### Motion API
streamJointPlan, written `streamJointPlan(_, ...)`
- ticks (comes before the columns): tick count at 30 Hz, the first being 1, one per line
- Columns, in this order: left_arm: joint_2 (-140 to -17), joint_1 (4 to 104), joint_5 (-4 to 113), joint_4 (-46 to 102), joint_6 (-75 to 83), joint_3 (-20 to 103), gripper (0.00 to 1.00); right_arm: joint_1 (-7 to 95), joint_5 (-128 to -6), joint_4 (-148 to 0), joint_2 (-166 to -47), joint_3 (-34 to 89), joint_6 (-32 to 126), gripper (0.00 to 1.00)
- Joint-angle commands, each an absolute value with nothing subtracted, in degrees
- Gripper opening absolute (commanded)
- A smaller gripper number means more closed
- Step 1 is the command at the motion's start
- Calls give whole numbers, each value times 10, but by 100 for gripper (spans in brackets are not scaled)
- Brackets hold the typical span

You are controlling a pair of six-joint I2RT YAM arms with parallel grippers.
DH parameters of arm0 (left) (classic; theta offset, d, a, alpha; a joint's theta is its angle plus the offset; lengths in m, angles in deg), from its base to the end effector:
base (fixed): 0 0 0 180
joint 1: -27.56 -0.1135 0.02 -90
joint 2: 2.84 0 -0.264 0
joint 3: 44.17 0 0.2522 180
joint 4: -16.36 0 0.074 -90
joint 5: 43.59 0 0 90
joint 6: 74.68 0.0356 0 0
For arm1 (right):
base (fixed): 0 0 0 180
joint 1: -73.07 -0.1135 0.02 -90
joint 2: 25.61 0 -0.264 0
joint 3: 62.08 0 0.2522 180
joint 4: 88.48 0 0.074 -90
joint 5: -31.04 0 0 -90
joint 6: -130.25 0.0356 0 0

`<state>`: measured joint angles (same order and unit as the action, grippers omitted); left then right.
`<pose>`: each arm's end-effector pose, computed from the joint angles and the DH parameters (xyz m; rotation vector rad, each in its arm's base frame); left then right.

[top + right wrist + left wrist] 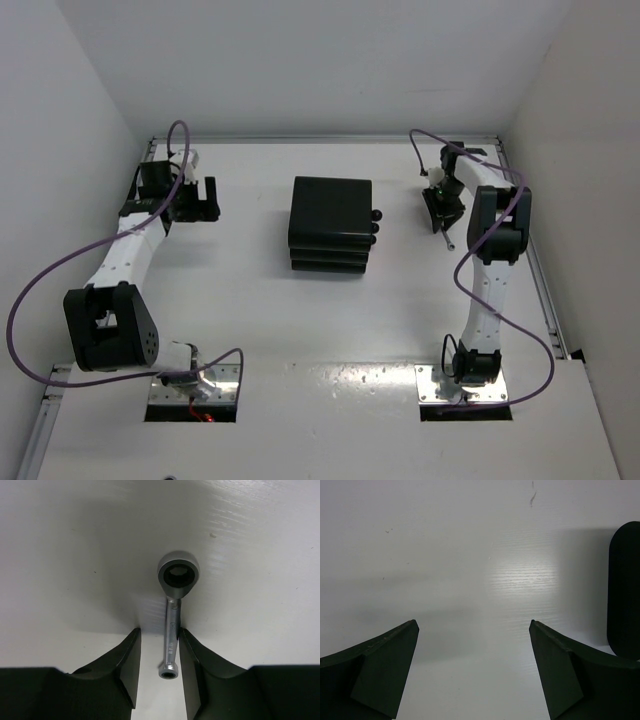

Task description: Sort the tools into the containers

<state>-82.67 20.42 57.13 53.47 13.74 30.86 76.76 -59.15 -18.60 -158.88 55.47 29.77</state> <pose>0.3043 0.0314 0.2795 -0.0785 2.2909 -0.1651 0.4512 -0.0290 0.1281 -0.1817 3.0596 -0.0095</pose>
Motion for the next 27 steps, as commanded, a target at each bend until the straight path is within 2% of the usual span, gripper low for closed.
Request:
streamJointPlan(1, -825, 195, 587, 529, 127, 326, 100, 778, -582, -207, -1614, 566, 296, 35)
streamJointPlan(9, -825, 195, 587, 529, 127, 321, 100, 790, -576, -207, -1620, 554, 291, 34)
streamJointPlan(12, -825, 195, 587, 529, 127, 321, 100, 795, -576, -207, -1633, 559, 286, 31)
streamJointPlan(17, -825, 195, 587, 529, 127, 321, 100, 795, -576, -207, -1633, 559, 286, 20)
streamJointPlan(18, -825, 195, 587, 529, 127, 321, 100, 795, -576, -207, -1639, 559, 280, 13)
streamJointPlan(21, -825, 195, 581, 529, 127, 321, 100, 795, -583, -193, -1639, 559, 280, 3)
streamJointPlan(27, -825, 195, 576, 529, 127, 310, 100, 790, -638, -176, -1557, 547, 280, 0)
